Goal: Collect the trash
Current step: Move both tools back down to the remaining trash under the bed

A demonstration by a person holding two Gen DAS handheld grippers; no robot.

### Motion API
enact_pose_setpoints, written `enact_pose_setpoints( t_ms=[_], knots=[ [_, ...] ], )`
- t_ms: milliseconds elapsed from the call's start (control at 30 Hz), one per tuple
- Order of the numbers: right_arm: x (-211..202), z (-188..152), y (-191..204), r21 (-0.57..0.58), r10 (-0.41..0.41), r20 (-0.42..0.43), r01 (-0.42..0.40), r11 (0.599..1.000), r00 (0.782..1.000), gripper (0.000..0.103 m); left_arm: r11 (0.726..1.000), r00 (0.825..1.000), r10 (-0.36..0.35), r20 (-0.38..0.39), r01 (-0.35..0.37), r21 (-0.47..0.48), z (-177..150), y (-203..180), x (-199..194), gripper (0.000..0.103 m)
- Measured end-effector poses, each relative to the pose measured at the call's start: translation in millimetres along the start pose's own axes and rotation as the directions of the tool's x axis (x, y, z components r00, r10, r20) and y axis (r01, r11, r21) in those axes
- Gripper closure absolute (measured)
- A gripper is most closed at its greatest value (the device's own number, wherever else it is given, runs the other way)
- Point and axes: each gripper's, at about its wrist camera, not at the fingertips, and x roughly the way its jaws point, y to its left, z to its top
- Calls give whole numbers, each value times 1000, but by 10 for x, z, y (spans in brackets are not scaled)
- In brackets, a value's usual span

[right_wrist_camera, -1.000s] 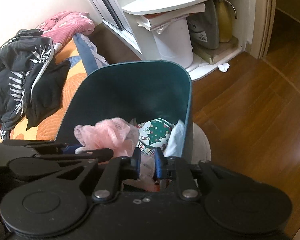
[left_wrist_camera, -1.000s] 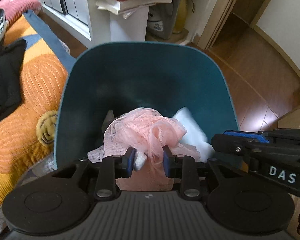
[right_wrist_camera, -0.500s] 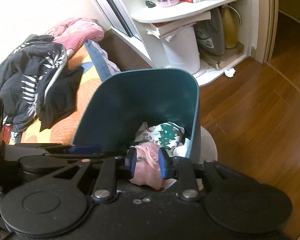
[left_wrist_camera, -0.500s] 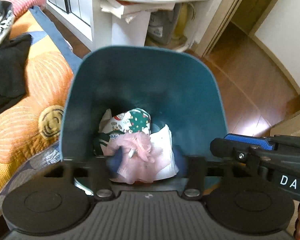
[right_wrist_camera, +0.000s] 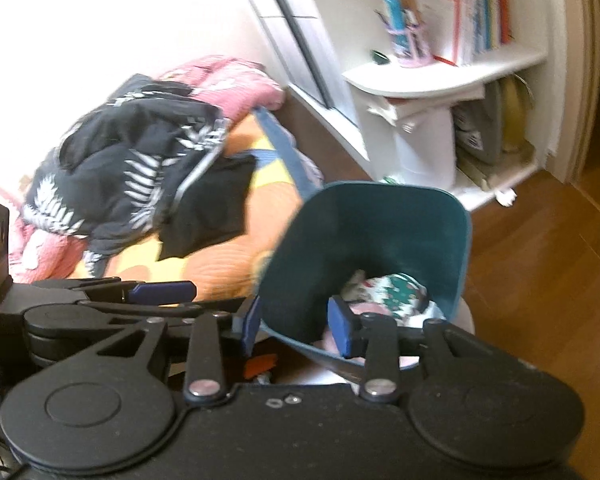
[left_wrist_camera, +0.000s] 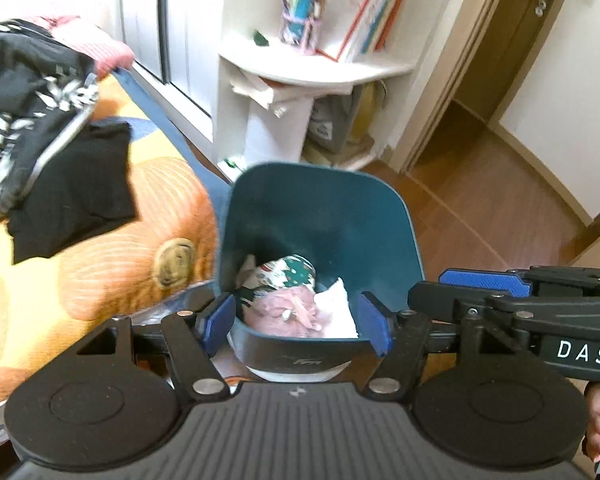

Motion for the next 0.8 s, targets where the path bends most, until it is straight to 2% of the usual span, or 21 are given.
enact_pose_setpoints(
  t_ms=[167,367,467,567,633,800],
  knots=[
    [-136,-23,343,-57,47,20,-46,997,999,62,999,998,27,50,-26,-21,-145,228,-438,36],
    [-160,-89,756,-115,107,6,-106,988,994,55,997,994,62,88,-56,-60,-408,547,-893,36],
    [-125,-147,970,-150,131,-13,-132,980,991,53,994,990,90,104,-82,-77,-551,721,-1083,29],
    [-50,-233,1179,-181,159,-38,-164,970,986,52,990,988,104,110,-92,-109,-701,931,-1216,27],
    [44,-291,1320,-200,170,-53,-177,964,984,52,986,987,118,111,-103,-133,-798,1070,-1261,21],
    [368,-444,1583,-238,174,-93,-191,952,980,51,967,981,159,112,-132,-215,-1052,1537,-1186,16]
  ],
)
